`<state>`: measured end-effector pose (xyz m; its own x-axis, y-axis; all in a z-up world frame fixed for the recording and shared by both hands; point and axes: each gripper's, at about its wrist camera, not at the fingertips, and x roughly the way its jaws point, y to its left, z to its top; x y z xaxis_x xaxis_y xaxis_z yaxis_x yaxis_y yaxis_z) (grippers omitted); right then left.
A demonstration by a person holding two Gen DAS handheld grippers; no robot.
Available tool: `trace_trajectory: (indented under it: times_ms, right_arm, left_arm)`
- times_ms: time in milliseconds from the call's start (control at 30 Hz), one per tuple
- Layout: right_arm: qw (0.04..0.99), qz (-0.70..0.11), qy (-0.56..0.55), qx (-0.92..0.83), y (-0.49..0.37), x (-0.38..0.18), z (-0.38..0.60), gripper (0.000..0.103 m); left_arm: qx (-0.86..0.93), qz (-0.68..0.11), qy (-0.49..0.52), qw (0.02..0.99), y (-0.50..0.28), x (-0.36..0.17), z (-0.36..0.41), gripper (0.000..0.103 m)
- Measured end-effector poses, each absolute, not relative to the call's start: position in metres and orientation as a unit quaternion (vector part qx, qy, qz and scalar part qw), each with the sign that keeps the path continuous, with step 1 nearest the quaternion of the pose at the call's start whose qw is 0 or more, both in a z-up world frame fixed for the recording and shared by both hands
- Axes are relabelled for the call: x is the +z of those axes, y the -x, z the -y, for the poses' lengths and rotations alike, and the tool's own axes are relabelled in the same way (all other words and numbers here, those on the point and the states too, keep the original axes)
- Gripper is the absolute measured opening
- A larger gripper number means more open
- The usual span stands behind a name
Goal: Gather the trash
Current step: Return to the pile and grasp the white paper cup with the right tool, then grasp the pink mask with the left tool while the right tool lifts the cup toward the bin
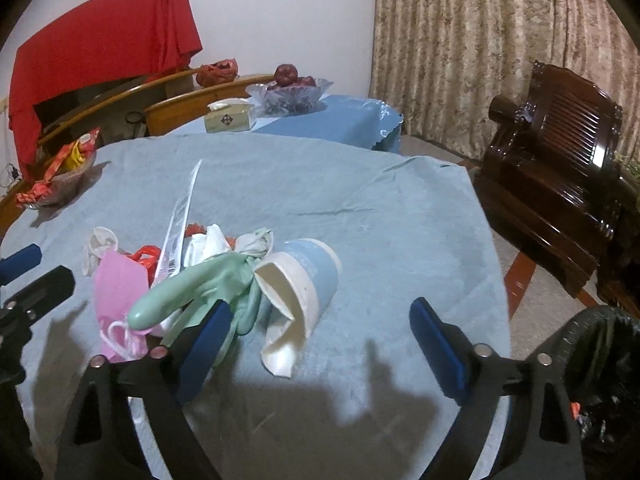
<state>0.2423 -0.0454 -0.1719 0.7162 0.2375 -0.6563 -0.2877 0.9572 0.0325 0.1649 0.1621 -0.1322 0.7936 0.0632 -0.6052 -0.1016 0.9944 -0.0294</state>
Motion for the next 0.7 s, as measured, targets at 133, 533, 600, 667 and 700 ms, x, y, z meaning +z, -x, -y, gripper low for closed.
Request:
trace_trajectory:
  times_ms: [133,533,600,667,700]
  right_arm:
    - [0.922,-0.356,0.033,0.147,-0.249,-0.175,0.043,0.070]
    - [0.912,-0.370,0.028,0.173,-0.248,-0.178,0.048,0.020]
    - [0.913,-0.367,0.031,0.174,-0.243,-0.176,0.049,0.019]
    - [0.914,-0.364,0.034,0.175,-0.239,-0.174,0.051,0.017]
    - [0.915,-0.363,0.035,0.174,-0.237,-0.173,0.052,0.017]
  left_arm:
    - [0.038,-0.321,0.034,0.946,-0.166,-0.135,-0.161,0.092]
    - [0.012,-0.339,0.044,0.940,-0.172,-0.145,-0.143,0.078]
    - [0.010,-0.342,0.047,0.939,-0.173,-0.147,-0.141,0.076]
    - [0.007,-0.343,0.049,0.938,-0.173,-0.147,-0.138,0.073]
    - [0.006,-0.344,0.049,0.938,-0.174,-0.148,-0.136,0.072]
